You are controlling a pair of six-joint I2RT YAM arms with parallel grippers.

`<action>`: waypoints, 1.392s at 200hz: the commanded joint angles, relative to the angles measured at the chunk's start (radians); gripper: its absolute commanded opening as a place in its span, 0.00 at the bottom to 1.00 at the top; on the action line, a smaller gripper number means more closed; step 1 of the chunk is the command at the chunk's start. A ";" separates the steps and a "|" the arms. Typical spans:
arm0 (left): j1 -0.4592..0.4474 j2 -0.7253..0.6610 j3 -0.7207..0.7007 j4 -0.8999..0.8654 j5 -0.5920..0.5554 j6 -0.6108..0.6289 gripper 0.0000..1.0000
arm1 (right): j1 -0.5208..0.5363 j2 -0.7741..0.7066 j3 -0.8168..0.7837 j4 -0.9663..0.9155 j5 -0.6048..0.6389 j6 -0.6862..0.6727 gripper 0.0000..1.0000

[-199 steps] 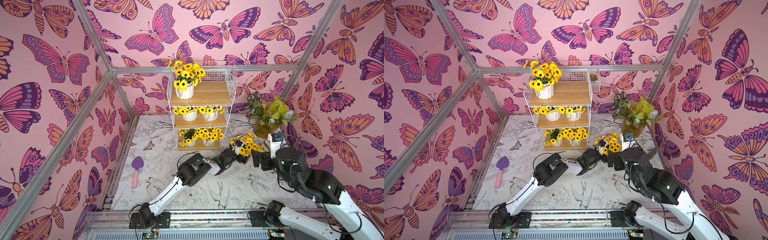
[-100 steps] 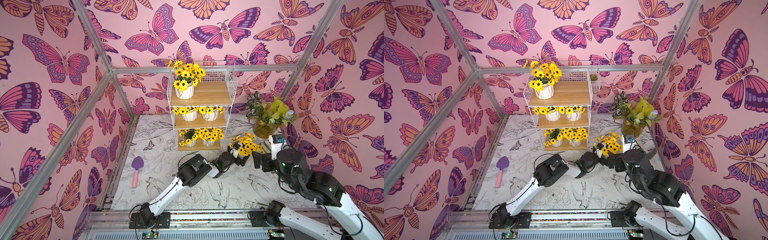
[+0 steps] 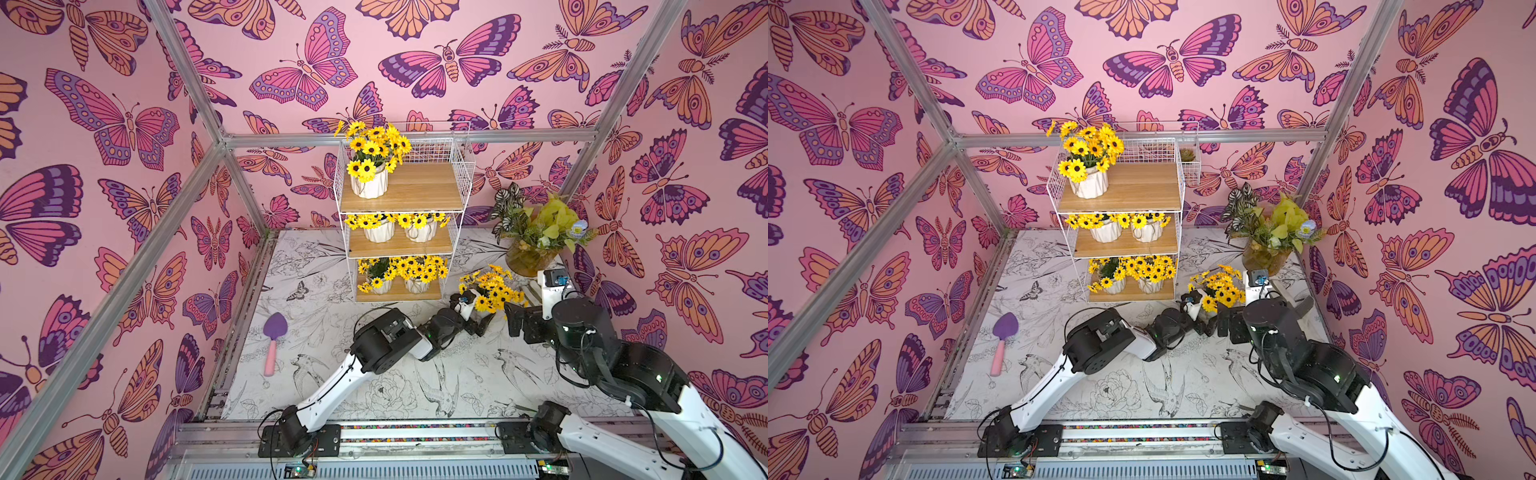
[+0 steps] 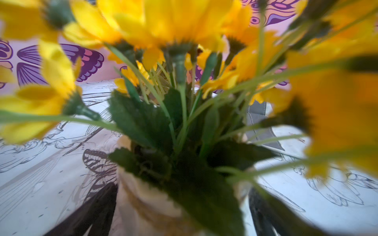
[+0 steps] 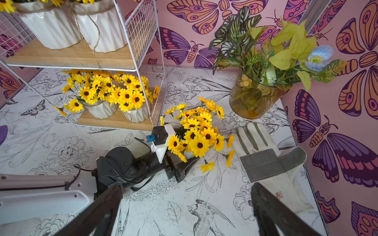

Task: Take the sunflower pots off the shelves
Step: Place the sunflower pot at the center of the board, then pick up the sunflower pot from the shelf.

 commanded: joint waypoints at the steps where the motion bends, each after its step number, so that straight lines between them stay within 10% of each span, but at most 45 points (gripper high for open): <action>1: -0.002 -0.088 -0.087 0.081 0.005 0.027 0.99 | -0.007 0.015 -0.008 0.024 0.023 -0.015 0.99; 135: -0.010 -0.843 -0.796 -0.019 0.061 -0.045 0.99 | -0.006 0.229 0.079 0.297 -0.057 -0.238 0.99; 210: -0.031 -1.455 -0.760 -0.759 -0.122 0.026 0.99 | 0.014 0.345 0.200 0.427 -0.156 -0.322 0.99; 278: -0.022 -1.733 -0.664 -1.095 -0.357 0.103 0.99 | 0.038 0.597 0.463 0.525 -0.242 -0.372 0.99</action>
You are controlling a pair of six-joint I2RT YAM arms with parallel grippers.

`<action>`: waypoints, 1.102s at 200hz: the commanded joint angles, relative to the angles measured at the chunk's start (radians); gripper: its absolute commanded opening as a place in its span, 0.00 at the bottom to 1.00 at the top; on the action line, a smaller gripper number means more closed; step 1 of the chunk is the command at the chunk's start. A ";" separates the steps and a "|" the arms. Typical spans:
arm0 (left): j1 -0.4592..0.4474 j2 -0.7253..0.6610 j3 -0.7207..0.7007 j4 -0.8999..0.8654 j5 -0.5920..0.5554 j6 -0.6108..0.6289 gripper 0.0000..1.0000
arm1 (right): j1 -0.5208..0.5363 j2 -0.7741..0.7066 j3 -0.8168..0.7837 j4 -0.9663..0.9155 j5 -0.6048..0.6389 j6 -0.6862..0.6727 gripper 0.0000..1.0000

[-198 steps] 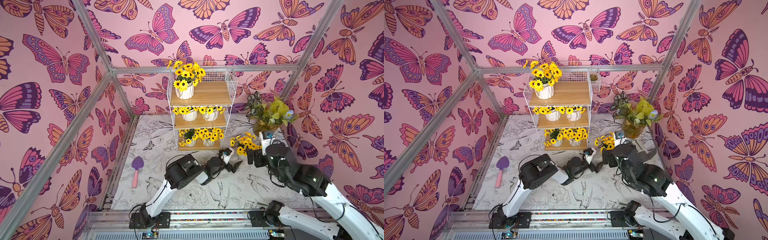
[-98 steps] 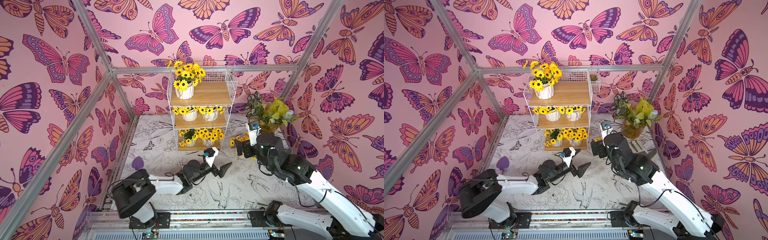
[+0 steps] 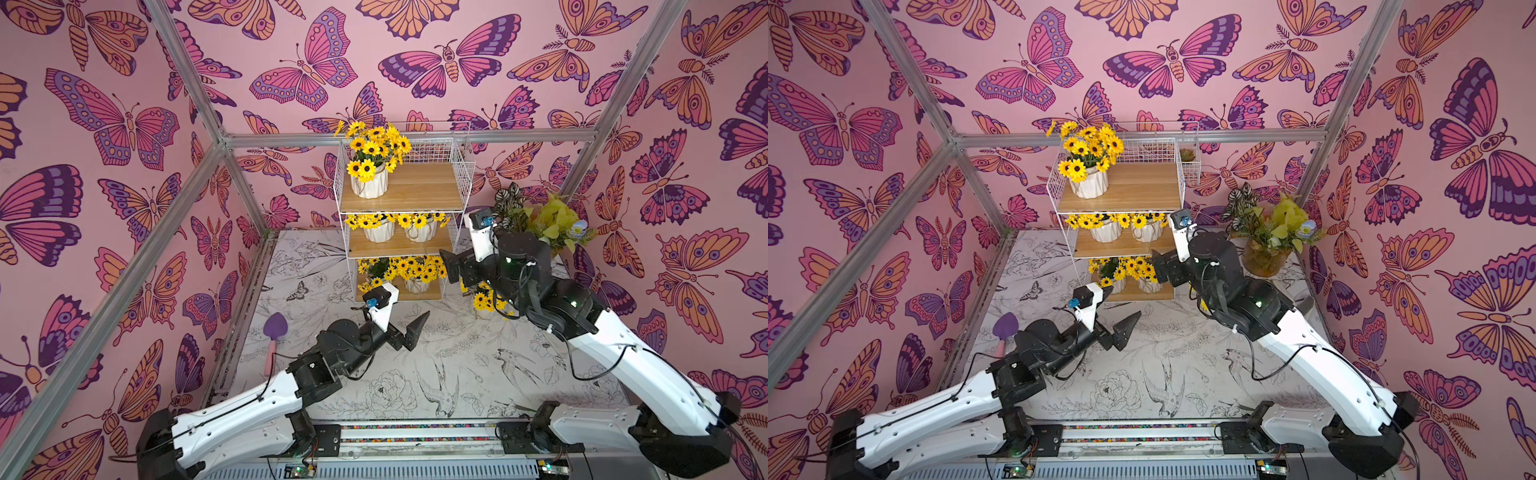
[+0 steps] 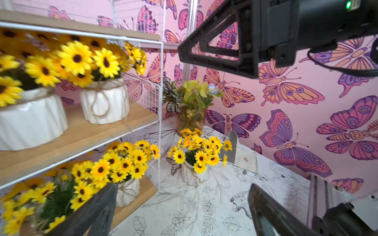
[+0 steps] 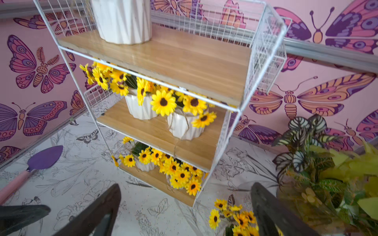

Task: Take the sunflower pots off the shelves
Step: Pick up the sunflower pot from the shelf.

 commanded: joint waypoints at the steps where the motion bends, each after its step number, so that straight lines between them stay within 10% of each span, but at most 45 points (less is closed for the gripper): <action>1: 0.006 -0.063 0.040 -0.157 -0.111 0.054 0.99 | 0.013 0.078 0.097 0.065 -0.051 -0.032 0.99; 133: 0.387 -0.065 0.252 -0.310 0.054 -0.042 0.99 | 0.024 0.645 0.688 0.173 -0.174 -0.137 0.99; 220: 0.443 -0.003 0.301 -0.335 0.092 -0.053 0.99 | -0.001 0.770 0.766 0.302 -0.173 -0.152 0.99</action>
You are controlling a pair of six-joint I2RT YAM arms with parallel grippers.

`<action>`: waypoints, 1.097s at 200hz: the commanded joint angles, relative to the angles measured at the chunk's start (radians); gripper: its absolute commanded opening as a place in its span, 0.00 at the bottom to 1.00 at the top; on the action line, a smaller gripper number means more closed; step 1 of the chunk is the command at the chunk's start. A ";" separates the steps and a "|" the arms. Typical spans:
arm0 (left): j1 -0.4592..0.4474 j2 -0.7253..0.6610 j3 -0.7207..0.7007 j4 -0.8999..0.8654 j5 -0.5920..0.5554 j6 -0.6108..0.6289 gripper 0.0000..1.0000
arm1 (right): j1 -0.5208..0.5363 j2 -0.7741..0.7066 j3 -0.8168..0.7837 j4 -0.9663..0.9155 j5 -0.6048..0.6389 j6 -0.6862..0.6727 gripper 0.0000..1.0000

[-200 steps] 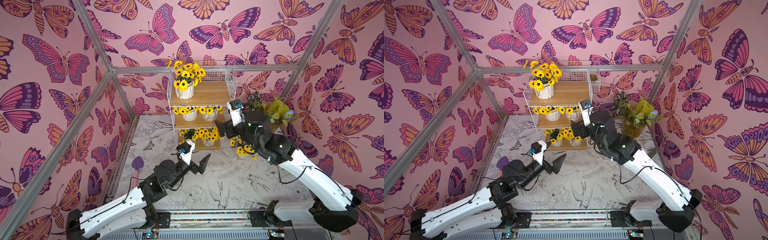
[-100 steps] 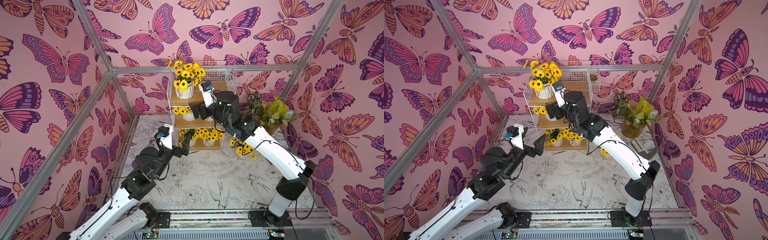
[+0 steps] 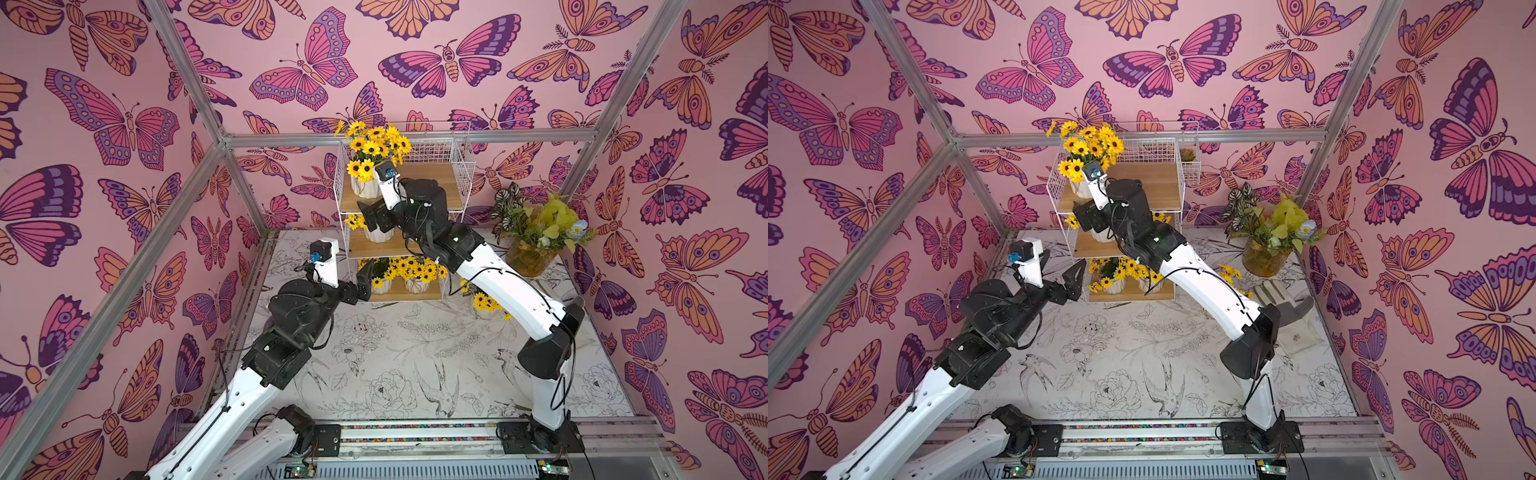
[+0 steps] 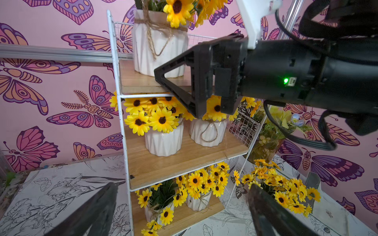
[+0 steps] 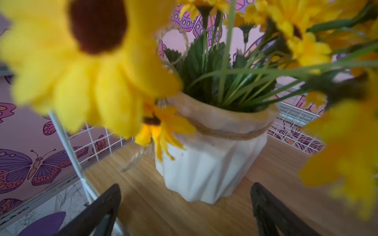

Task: Take the sunflower pots off the shelves
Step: Pick up the sunflower pot from the shelf.

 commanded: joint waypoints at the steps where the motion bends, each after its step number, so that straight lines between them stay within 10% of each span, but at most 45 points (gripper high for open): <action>1: 0.012 0.013 0.028 -0.006 0.022 -0.010 0.99 | -0.018 0.031 0.051 0.067 -0.017 0.003 0.99; 219: 0.054 0.110 0.101 -0.038 0.052 -0.022 0.99 | -0.076 0.257 0.246 0.223 -0.215 0.096 0.99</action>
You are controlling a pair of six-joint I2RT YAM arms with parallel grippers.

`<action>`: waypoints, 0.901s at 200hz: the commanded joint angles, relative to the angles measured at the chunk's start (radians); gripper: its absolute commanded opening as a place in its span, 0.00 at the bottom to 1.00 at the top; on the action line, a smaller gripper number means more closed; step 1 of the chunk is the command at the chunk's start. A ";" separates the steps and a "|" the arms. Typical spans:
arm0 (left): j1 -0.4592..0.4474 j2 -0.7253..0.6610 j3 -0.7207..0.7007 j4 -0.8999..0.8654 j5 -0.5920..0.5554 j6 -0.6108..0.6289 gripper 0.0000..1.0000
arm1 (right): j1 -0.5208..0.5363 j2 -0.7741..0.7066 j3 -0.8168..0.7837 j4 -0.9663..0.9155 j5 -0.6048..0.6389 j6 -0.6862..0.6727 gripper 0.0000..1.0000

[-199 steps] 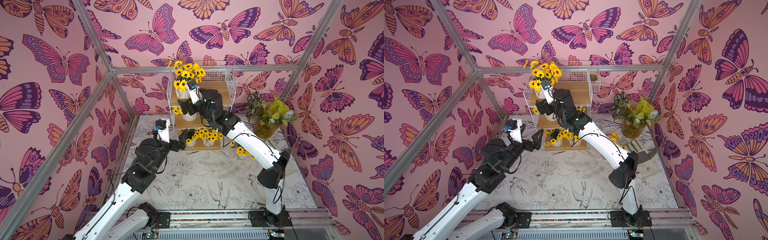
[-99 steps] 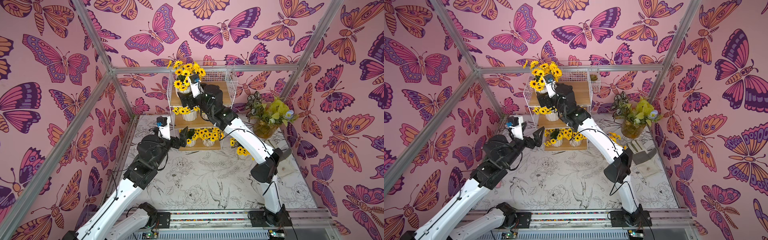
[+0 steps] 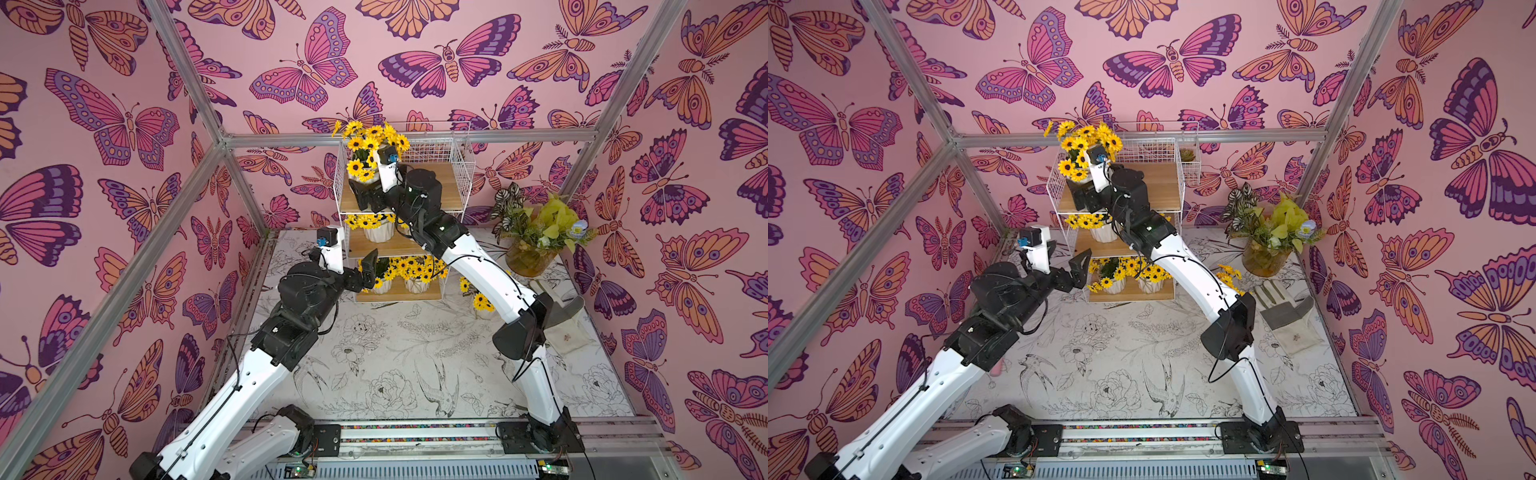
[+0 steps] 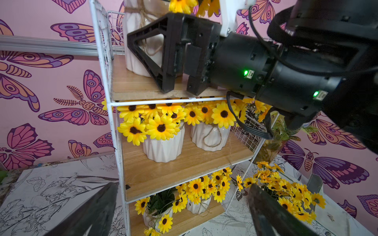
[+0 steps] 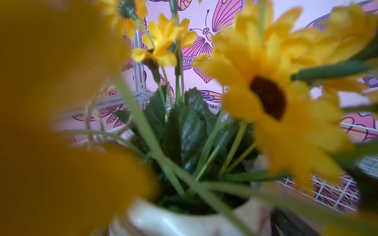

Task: Take the sunflower pots off the shelves
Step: Pick up the sunflower pot from the shelf.

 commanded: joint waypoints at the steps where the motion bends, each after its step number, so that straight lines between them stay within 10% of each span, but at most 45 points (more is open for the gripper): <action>1: 0.013 -0.001 0.023 -0.027 0.007 0.000 0.99 | -0.002 0.039 0.022 0.037 -0.047 0.012 0.99; 129: 0.023 0.020 0.025 -0.021 -0.120 0.046 0.99 | -0.020 0.136 0.089 0.076 -0.096 0.037 1.00; 180: 0.026 0.021 0.011 -0.017 -0.130 0.053 0.99 | -0.021 0.130 0.085 0.054 -0.093 0.013 0.82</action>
